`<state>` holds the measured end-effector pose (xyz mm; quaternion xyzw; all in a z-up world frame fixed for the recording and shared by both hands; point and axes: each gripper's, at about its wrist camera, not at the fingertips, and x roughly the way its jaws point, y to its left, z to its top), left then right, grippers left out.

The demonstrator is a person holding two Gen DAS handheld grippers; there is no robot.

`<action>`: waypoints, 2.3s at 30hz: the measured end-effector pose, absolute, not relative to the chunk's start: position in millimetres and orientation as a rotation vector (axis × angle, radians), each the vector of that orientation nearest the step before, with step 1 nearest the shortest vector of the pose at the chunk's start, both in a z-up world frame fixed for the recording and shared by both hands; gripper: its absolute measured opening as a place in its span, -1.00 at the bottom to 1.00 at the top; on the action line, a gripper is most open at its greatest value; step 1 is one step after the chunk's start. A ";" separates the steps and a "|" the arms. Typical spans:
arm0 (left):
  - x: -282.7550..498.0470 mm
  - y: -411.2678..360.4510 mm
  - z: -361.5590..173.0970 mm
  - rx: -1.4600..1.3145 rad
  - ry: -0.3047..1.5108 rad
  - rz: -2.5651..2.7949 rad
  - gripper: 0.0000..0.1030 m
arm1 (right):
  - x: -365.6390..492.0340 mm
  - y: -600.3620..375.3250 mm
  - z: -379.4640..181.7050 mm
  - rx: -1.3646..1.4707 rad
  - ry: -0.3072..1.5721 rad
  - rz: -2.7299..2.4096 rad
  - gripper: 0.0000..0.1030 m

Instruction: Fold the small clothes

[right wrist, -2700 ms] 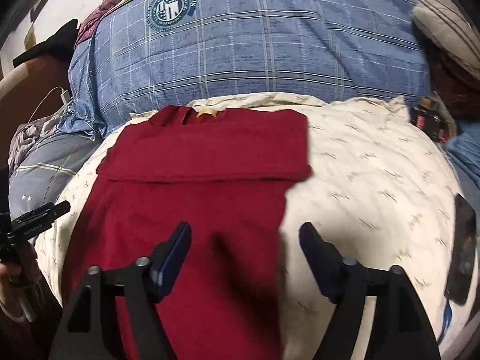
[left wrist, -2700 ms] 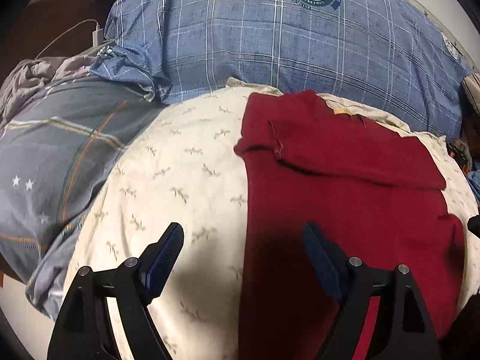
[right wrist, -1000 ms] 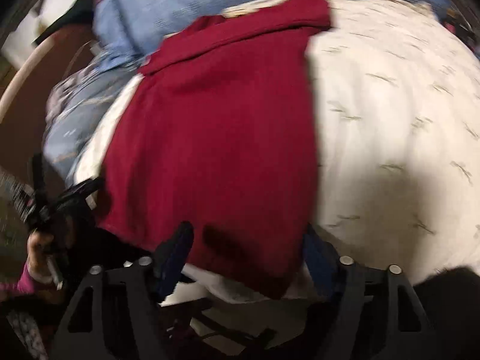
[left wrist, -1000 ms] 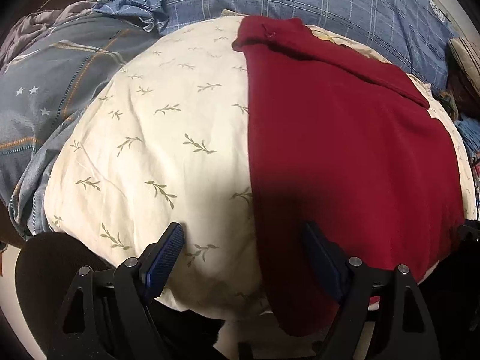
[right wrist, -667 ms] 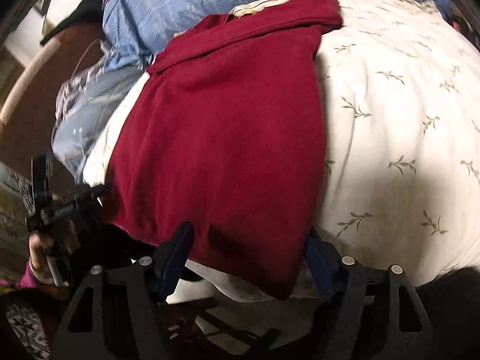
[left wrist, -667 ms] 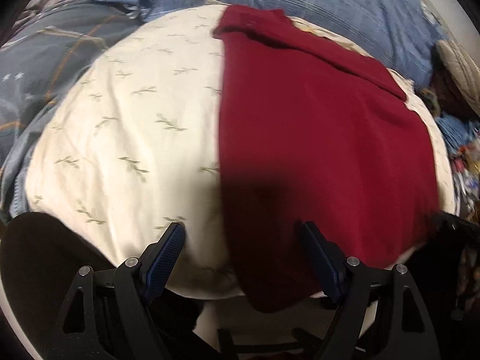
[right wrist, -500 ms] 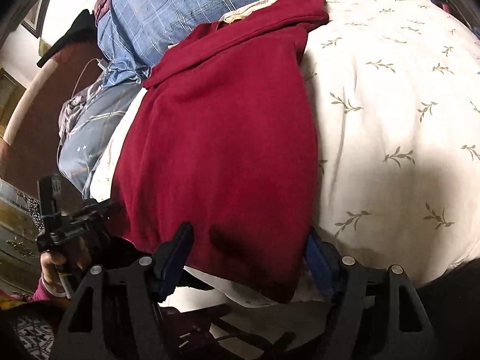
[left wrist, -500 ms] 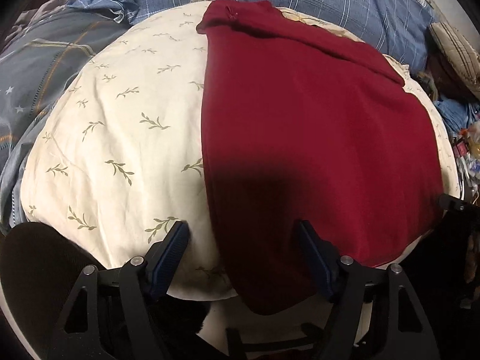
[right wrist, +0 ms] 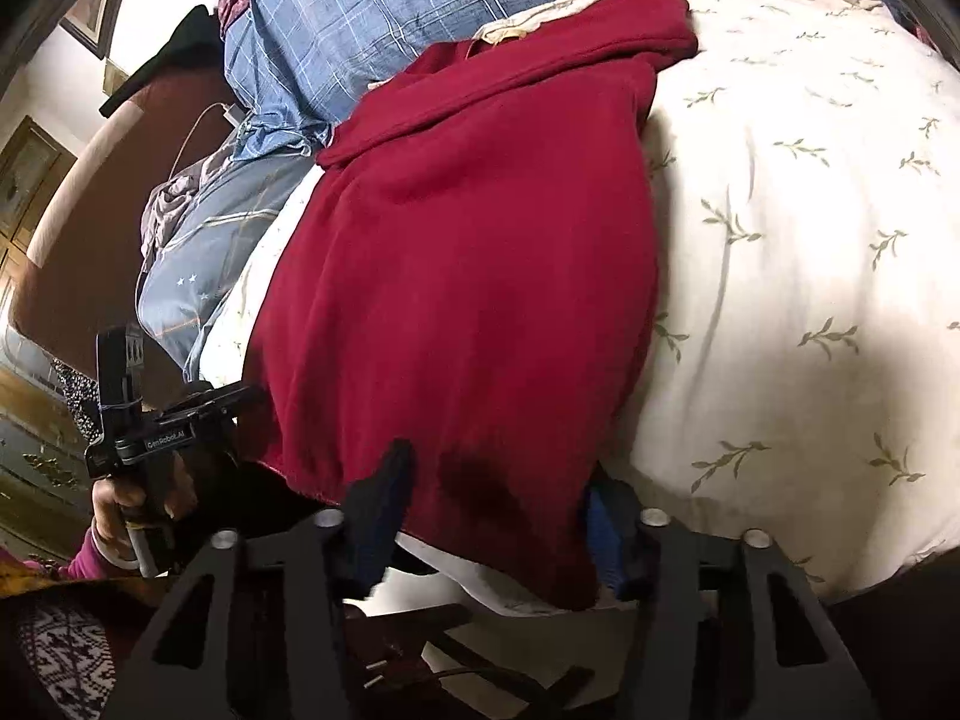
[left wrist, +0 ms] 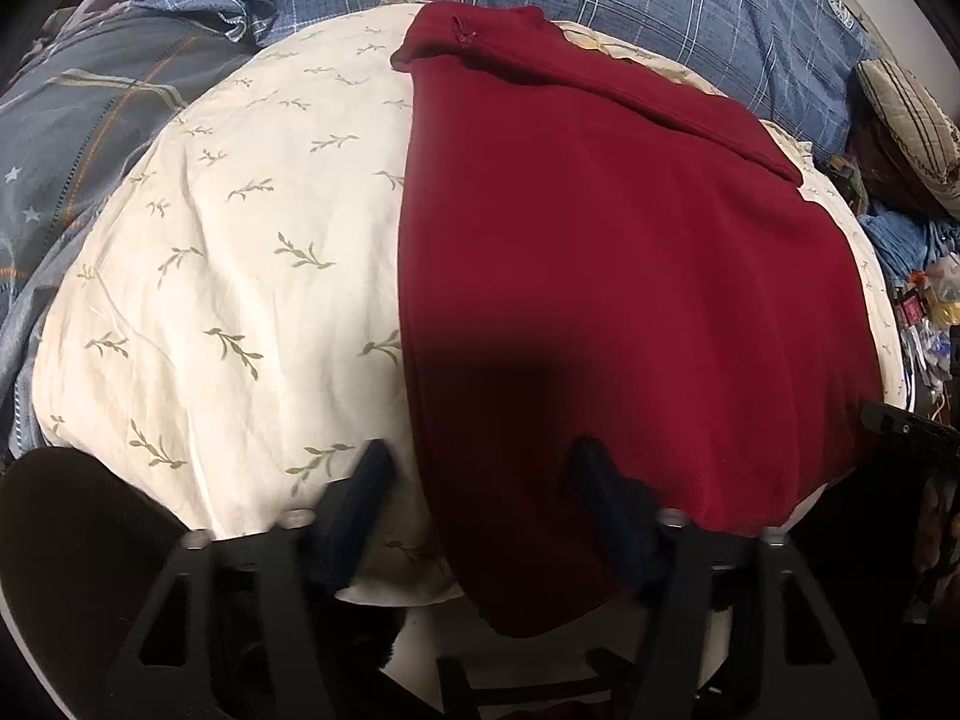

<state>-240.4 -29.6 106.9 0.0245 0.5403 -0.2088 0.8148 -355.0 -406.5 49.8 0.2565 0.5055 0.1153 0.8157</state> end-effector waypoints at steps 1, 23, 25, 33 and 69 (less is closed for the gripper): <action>-240.3 -30.3 107.5 0.060 1.151 -0.440 -0.06 | -355.5 -409.3 48.0 0.570 1.075 0.242 0.00; -240.1 -26.9 109.1 -0.031 1.181 -0.561 -0.88 | -356.8 -415.3 51.7 0.612 1.034 0.222 -0.76; -235.7 -21.0 116.1 -0.078 1.176 -0.602 -0.89 | -362.1 -411.3 64.9 0.574 0.999 0.230 -0.85; -246.4 8.1 157.2 -0.048 1.061 -0.625 -0.89 | -374.8 -387.0 101.0 0.502 0.958 0.359 -0.87; 97.7 -156.1 132.0 -0.119 0.952 -0.519 -0.63 | -84.7 -555.1 74.9 0.786 0.798 0.022 -0.65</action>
